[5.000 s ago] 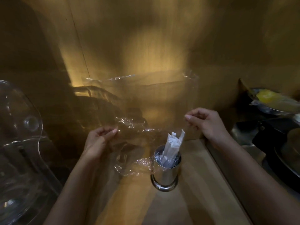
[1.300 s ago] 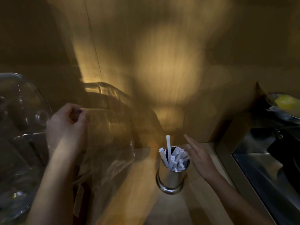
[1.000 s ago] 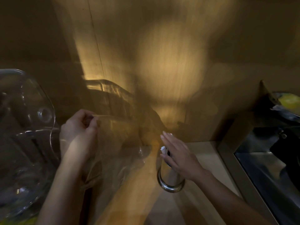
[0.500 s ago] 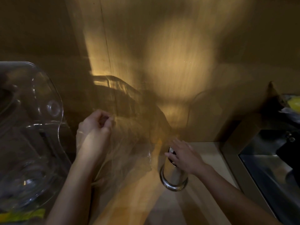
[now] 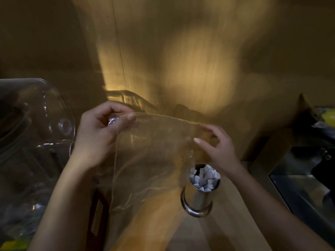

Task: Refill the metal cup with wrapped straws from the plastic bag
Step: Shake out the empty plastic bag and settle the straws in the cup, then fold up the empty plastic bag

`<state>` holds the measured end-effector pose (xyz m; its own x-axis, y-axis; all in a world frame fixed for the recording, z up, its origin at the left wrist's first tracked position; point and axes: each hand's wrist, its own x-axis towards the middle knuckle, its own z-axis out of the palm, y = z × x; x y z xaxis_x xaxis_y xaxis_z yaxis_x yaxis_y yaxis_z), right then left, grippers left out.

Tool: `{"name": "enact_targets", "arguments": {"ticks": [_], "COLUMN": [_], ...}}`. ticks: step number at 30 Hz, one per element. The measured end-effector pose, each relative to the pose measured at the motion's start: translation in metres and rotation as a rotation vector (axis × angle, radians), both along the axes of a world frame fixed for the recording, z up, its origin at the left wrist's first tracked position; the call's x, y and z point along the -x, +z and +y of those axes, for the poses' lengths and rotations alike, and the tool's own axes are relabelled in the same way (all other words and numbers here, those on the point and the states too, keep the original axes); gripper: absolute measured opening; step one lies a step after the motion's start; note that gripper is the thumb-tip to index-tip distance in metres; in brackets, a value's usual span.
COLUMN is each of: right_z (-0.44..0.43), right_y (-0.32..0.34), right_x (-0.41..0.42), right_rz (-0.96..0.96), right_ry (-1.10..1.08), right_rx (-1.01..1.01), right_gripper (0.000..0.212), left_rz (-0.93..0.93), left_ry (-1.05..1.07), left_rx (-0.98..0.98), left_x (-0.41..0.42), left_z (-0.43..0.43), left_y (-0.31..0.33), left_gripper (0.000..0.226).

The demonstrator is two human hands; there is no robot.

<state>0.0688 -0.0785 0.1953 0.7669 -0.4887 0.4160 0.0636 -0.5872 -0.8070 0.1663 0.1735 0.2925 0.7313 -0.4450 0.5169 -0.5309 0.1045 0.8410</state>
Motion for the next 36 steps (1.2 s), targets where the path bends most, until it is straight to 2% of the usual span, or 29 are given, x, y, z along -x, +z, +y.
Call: {"name": "enact_targets", "arguments": {"ticks": [4, 6, 9, 13, 15, 17, 18, 19, 20, 22, 24, 28, 33, 36], "right_z": [-0.002, -0.005, -0.005, 0.002, 0.003, 0.004, 0.004, 0.003, 0.003, 0.001, -0.003, -0.014, -0.021, -0.007], "right_y": [0.023, 0.029, 0.038, 0.038, 0.034, 0.033, 0.033, 0.034, 0.035, 0.035, 0.035, 0.029, 0.027, 0.037], "right_x": [0.006, 0.012, 0.018, 0.02, 0.021, 0.023, 0.023, 0.024, 0.025, 0.027, 0.029, 0.033, 0.035, 0.034], "right_rz": [0.053, 0.112, 0.209, 0.219, 0.204, 0.201, 0.197, 0.193, 0.194, 0.215, 0.247, 0.296, 0.488, 0.465], "right_ry": [0.09, 0.099, 0.175, 0.31, 0.303, 0.297, 0.301, 0.309, 0.322, 0.34, 0.339, 0.31, 0.259, 0.35], "right_rx": [-0.233, -0.169, -0.02, -0.029, -0.04, -0.054, -0.055, -0.052, -0.039, -0.014, -0.017, -0.077, 0.074, 0.034], "right_gripper": [0.083, 0.085, 0.065, 0.012, 0.01, 0.012, 0.013, 0.015, 0.015, 0.014, 0.011, 0.015, 0.017, 0.025], "left_rz": [0.098, 0.134, 0.101, 0.051, 0.139, 0.346, 0.406, 0.407, 0.359, 0.24, 0.236, 0.305, 0.118, -0.02], "left_ry": [-0.046, -0.061, -0.092, -0.156, -0.159, -0.238, -0.287, -0.315, -0.309, -0.171, -0.055, 0.031, -0.033, -0.095], "left_rx": [0.12, 0.132, 0.092, -0.004, 0.014, 0.066, 0.061, 0.016, -0.046, -0.105, -0.014, 0.109, -0.03, -0.13], "left_x": [0.001, 0.002, 0.003, 0.007, 0.007, 0.004, 0.002, 0.002, 0.003, 0.004, 0.003, -0.004, -0.002, 0.0], "left_z": [-0.003, -0.001, 0.001, -0.003, -0.004, 0.002, 0.006, 0.008, 0.009, 0.005, -0.002, -0.002, -0.006, -0.01], "left_y": [0.001, -0.003, -0.008, -0.014, -0.018, -0.023, -0.024, -0.024, -0.025, -0.029, -0.033, -0.037, -0.042, -0.037], "left_gripper": [0.005, 0.006, 0.008, 0.011, 0.015, 0.047, 0.061, 0.065, 0.059, 0.033, 0.008, 0.014, 0.015, 0.006]}}
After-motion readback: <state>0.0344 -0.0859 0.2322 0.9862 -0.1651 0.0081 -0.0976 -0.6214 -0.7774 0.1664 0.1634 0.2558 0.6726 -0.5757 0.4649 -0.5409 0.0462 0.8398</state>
